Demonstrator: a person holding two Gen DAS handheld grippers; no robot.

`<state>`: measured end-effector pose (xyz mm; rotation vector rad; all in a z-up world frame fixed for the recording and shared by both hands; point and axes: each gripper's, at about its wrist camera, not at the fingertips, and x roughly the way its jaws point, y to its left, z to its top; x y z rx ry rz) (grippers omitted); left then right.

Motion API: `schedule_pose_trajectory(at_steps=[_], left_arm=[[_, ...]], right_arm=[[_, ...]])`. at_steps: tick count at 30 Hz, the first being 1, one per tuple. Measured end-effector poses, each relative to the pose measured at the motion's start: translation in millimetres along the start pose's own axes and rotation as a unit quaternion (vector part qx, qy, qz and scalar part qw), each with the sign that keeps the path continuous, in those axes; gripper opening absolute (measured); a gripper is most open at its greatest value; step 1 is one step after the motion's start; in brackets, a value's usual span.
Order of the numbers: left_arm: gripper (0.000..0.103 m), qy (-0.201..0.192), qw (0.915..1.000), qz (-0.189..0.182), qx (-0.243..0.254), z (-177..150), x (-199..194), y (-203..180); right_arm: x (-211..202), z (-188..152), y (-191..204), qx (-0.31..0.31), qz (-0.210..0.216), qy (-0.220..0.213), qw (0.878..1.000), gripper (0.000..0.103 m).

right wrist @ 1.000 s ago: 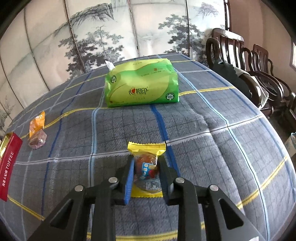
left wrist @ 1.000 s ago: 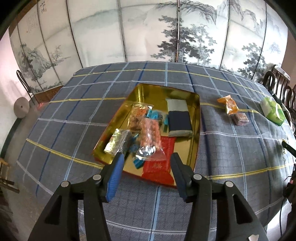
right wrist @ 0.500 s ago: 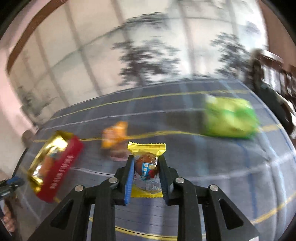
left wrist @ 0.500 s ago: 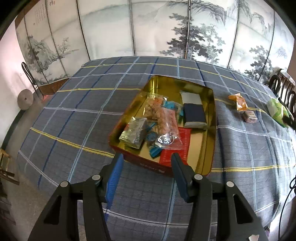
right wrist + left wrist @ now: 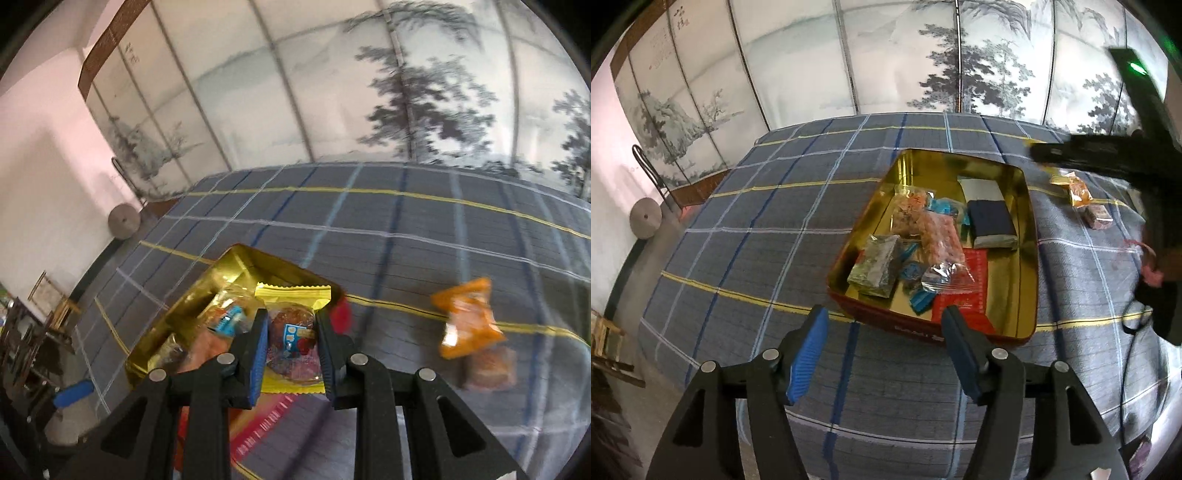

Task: Organize snacks
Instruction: 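Carry the yellow-wrapped candy over the gold tin with the right gripper, then lower the yellow-wrapped candy into the gold tin and open the right gripper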

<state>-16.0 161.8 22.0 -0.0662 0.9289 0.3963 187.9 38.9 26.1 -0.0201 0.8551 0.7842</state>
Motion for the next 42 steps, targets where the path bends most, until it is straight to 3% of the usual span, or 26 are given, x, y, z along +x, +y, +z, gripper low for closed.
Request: schedule_pose_trajectory(at_steps=[14,42], left_arm=[[0.065,-0.001,0.9997,0.014,0.018,4,15,10],[0.071,0.014,0.9998,0.009,0.009,1,40,30]], right_arm=[[86,31,34,-0.021,-0.011,0.064,0.998,0.025],[136,45,56,-0.029,-0.027,0.09,0.995,0.025]])
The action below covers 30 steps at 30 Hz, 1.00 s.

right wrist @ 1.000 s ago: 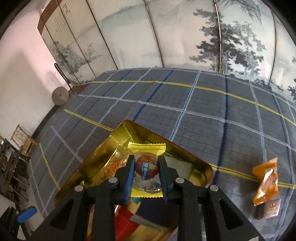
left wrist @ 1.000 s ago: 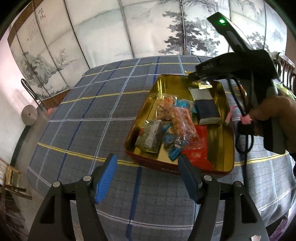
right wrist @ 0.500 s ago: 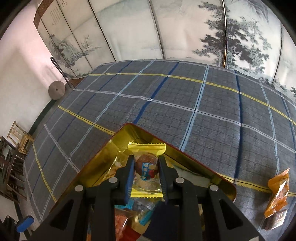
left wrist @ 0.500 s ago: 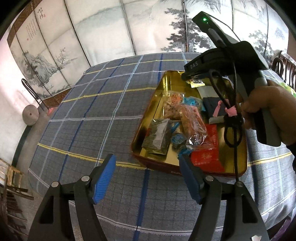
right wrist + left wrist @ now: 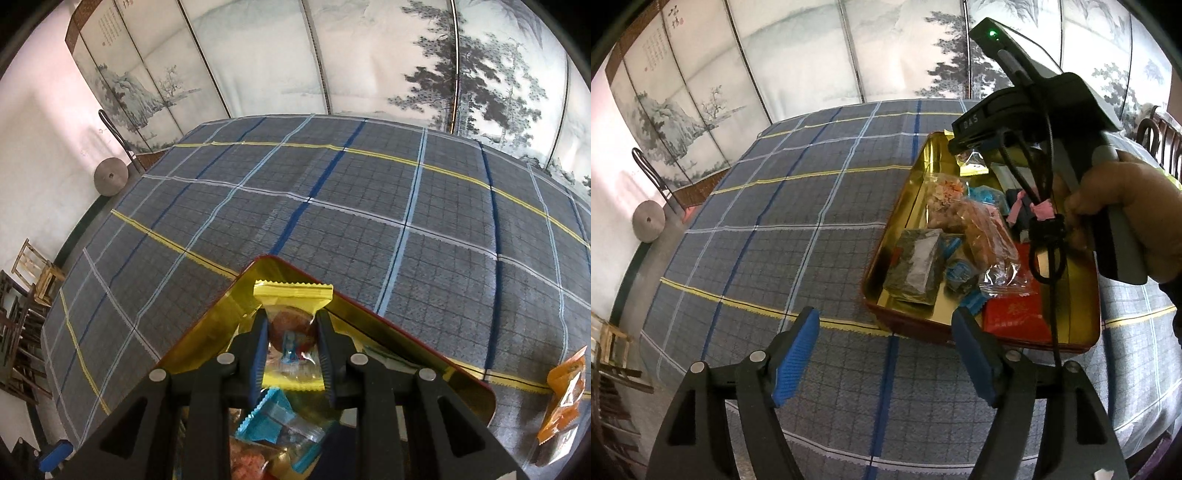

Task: Organize snacks
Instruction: 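Lower the yellow-wrapped candy into the gold tin and open the right gripper, then grasp the orange sunflower-seed bag with the right gripper and lift it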

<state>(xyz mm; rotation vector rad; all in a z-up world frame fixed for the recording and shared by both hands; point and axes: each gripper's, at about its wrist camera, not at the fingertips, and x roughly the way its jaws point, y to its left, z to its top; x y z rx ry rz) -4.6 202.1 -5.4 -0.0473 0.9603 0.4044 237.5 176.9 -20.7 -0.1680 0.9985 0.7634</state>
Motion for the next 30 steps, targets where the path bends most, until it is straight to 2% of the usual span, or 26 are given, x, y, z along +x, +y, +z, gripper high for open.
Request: schedule_pose_trajectory(at_steps=[13,18,19,25,30], left_arm=[[0.075,-0.001,1.0,-0.002,-0.006,1,2,5],[0.076,0.001,1.0,-0.001,-0.006,1,2,5],[0.076,0.001,1.0,-0.001,-0.007,1,2,5],[0.076,0.005,0.9999,0.001,-0.009,2,0,4],[0.076,-0.003,1.0,0.002,0.001,2,-8,-4]], right_arm=[[4,5,-1,0.003,0.001,0.004,1.0,0.027],[3,4,-7,0.017,0.016,0.007,1.0,0.046],[0,3,-9,0.024,0.02,0.004,1.0,0.047],[-38,-21,-24,0.059,0.055,-0.051,0.995,0.047],[-87,-68,-49,0.055,0.027,-0.103,0.993,0.047]])
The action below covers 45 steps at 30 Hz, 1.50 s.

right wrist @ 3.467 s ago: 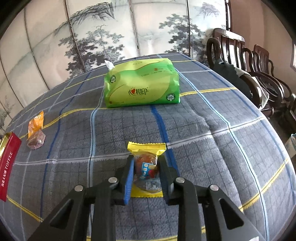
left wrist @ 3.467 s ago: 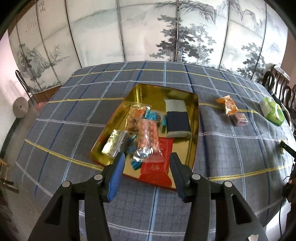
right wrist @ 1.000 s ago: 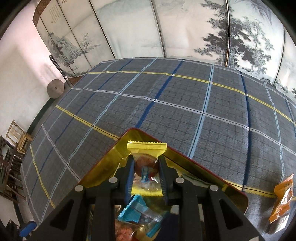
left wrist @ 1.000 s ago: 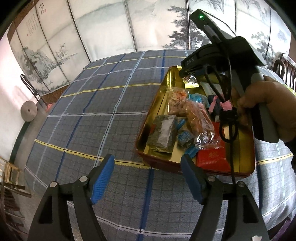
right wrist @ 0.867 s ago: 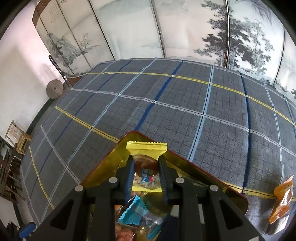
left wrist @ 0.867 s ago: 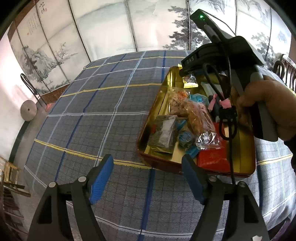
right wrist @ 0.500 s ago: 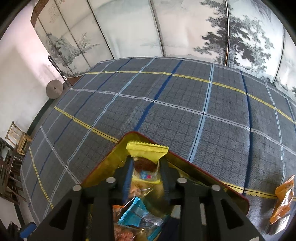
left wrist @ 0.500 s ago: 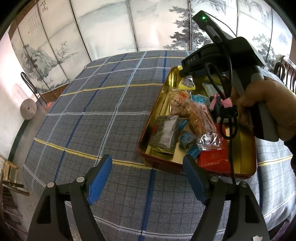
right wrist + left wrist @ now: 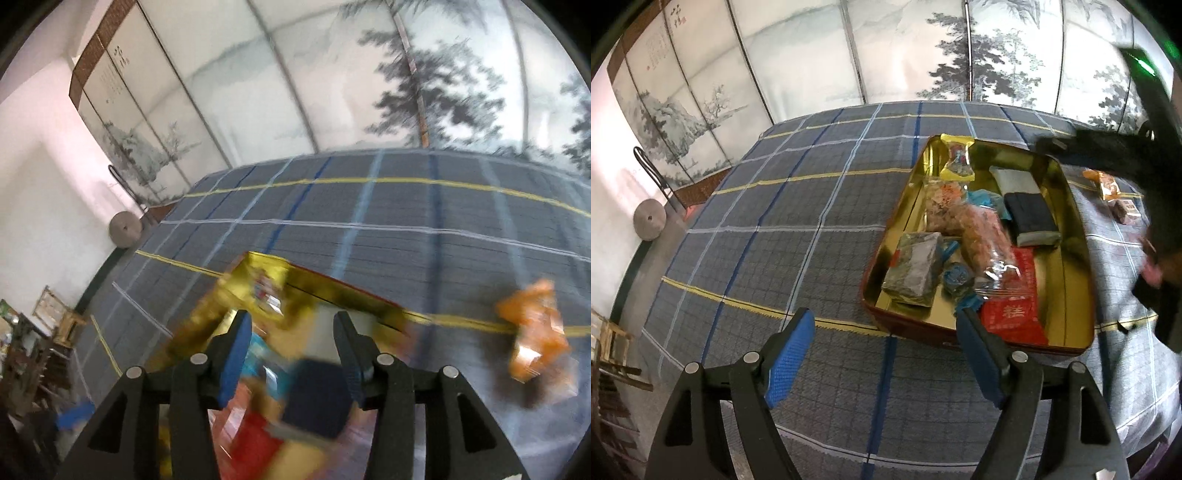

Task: Organize snacks
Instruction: 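Grasp the orange sunflower-seed bag with the right gripper and lift it, then grasp the small pink cake box with the left gripper while the right gripper holds the orange bag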

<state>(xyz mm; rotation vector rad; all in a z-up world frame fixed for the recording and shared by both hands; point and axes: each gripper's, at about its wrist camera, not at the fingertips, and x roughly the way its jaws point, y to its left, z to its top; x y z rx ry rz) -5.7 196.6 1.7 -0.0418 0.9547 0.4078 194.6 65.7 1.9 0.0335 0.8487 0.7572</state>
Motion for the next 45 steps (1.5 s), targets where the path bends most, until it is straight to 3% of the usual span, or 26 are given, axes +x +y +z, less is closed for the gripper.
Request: schedule_pose_trajectory(at_steps=[4,7,11,22,23,24,26,30,32,38,45], left_arm=[[0.076,-0.005,0.9999,-0.004,0.008,2,-7,-10],[0.076,-0.008,0.9997,-0.008,0.02,5,-12,-23],[0.076,-0.008,0.9991,-0.02,0.037,9,-16,-43],[0.077,-0.009,0.9972,-0.019,0.072,22,-16,-78],[0.077,-0.007,0.9971,-0.019,0.073,23,-15,-80],[0.077,-0.006,0.9971,-0.017,0.074,24,-14,-82],[0.077,-0.007,0.9967,-0.014,0.079,26,-14,-88],[0.077,-0.017,0.9957,-0.015,0.09,29,-20,-99],[0.077,-0.017,0.9953,-0.026,0.092,30,-23,-105],[0.077,-0.018,0.9908,-0.07,0.114,35,-35,-142],[0.079,0.005,0.9824,-0.121,0.142,49,-37,-196]], right_arm=[[-44,-21,-36,-0.034,-0.071,-0.019,0.997,0.048],[-62,-20,-68,-0.06,-0.14,-0.011,0.988,0.063],[-61,-6,-105,-0.059,-0.173,0.019,0.983,0.064],[2,11,-143,-0.053,-0.174,0.089,0.979,0.064],[6,10,-144,-0.05,-0.17,0.09,0.98,0.061],[10,9,-146,-0.048,-0.161,0.095,0.981,0.044],[9,6,-145,-0.059,-0.167,0.095,0.98,0.041],[-38,-1,-154,-0.037,-0.136,0.031,0.99,0.039],[-70,-10,-167,-0.019,-0.143,0.006,0.99,0.039],[-154,-67,-234,0.034,-0.228,-0.013,0.973,0.039],[-187,-111,-301,0.104,-0.281,-0.015,0.954,0.039]])
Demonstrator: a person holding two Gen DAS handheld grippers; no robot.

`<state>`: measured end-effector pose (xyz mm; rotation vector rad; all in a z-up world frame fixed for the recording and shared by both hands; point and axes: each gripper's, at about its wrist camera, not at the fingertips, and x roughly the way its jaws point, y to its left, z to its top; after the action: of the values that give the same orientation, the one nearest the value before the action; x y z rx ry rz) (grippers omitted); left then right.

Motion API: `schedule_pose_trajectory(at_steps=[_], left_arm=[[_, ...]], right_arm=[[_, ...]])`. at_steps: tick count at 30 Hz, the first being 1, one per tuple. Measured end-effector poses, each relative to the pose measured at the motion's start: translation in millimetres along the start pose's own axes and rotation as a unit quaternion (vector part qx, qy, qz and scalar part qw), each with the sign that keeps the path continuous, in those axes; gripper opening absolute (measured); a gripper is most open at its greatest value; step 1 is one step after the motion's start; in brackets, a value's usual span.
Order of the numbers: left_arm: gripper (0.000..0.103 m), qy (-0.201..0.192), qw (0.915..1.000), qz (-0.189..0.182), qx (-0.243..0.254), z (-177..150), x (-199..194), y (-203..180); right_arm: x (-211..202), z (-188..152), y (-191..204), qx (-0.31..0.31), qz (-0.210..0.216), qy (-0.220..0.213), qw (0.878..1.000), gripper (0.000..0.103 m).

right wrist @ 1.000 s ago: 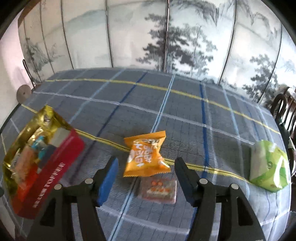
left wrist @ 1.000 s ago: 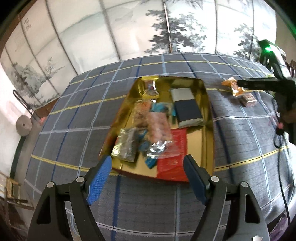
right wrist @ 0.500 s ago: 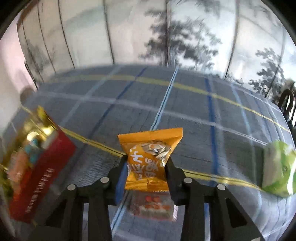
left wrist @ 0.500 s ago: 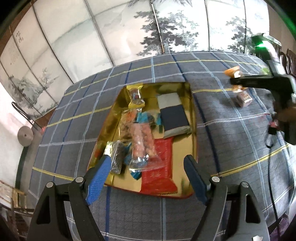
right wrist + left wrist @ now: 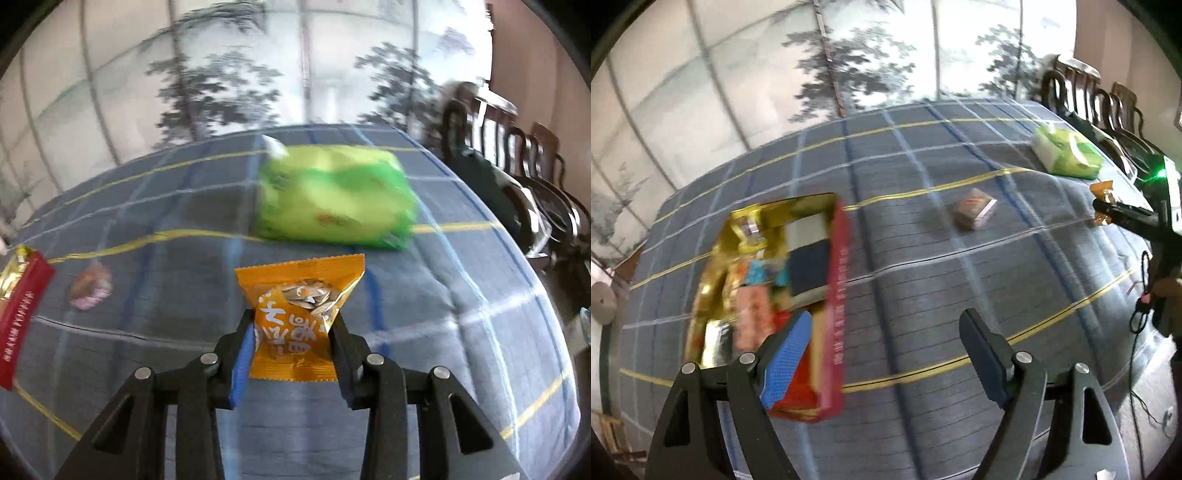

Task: Organize snacks
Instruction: 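Grasp the small pink cake box with the left gripper while the right gripper holds the orange bag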

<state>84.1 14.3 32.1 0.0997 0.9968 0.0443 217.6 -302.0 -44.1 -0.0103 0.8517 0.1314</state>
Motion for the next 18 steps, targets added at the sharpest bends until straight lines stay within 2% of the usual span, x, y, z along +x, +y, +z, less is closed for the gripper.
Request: schedule_pose_trajectory(at_steps=[4,9,12,16,18], left_arm=[[0.079,0.003,0.9998,-0.018,0.002,22,12,-18],[0.079,-0.017,0.9977,-0.052,0.038,49,32,-39],[0.079,0.004,0.9953,-0.08,0.054,63,55,-48],[0.079,0.047,0.9933,-0.1,0.033,78,91,-55],[0.079,0.054,0.9933,-0.098,0.028,85,104,-59]], right_arm=[[6,-9,-19,0.03,-0.004,-0.003,1.0,0.038],[6,-14,-35,0.061,0.013,-0.016,0.998,0.039],[5,-16,-41,0.074,0.023,-0.019,0.997,0.039],[6,-15,-42,0.075,0.026,-0.018,0.997,0.04],[7,-14,-43,0.077,0.03,-0.018,0.996,0.04]])
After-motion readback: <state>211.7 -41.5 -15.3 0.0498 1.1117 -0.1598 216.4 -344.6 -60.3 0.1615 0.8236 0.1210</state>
